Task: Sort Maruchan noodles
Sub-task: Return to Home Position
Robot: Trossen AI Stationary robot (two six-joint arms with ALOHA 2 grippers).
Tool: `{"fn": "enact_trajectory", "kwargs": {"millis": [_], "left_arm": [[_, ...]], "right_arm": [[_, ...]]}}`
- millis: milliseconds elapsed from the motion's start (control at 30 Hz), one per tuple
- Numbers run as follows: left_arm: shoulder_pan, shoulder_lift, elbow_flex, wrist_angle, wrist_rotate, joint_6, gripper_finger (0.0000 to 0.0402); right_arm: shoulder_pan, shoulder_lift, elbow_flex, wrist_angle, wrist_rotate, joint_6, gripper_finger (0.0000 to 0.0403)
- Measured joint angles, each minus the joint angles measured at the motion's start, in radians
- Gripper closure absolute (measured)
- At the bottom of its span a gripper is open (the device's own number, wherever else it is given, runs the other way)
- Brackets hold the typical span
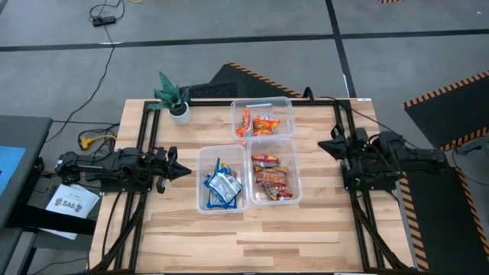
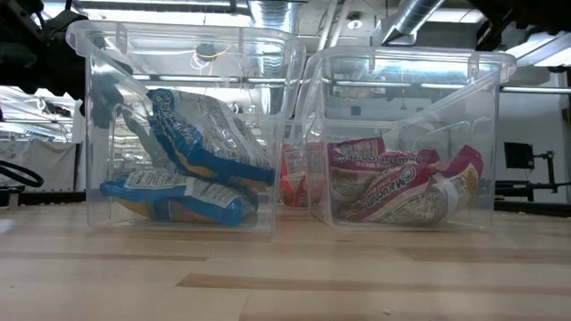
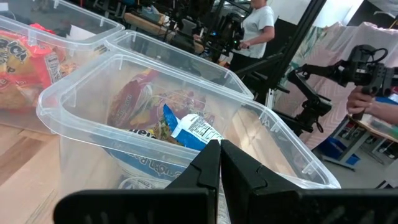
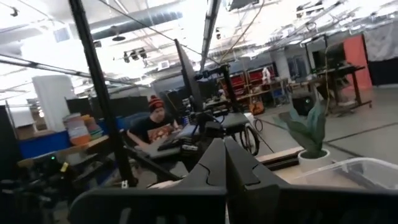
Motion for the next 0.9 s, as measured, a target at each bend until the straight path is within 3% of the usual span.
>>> {"fn": "enact_trajectory", "kwargs": {"millis": [167, 500, 900], "left_arm": [[0.000, 0.000, 0.000, 0.000, 0.000, 0.000, 0.0401], [0.000, 0.000, 0.000, 0.000, 0.000, 0.000, 0.0401], [0.000, 0.000, 0.000, 0.000, 0.000, 0.000, 0.0401]], "right_arm": [[0.052, -0.011, -0.026, 0.001, 0.047, -0.058, 0.0397], [0.051, -0.148, -0.131, 0.032, 0.009, -0.059, 0.0397], [0.052, -0.149, -0.229, 0.119, 0.009, -0.058, 0.0396]]}}
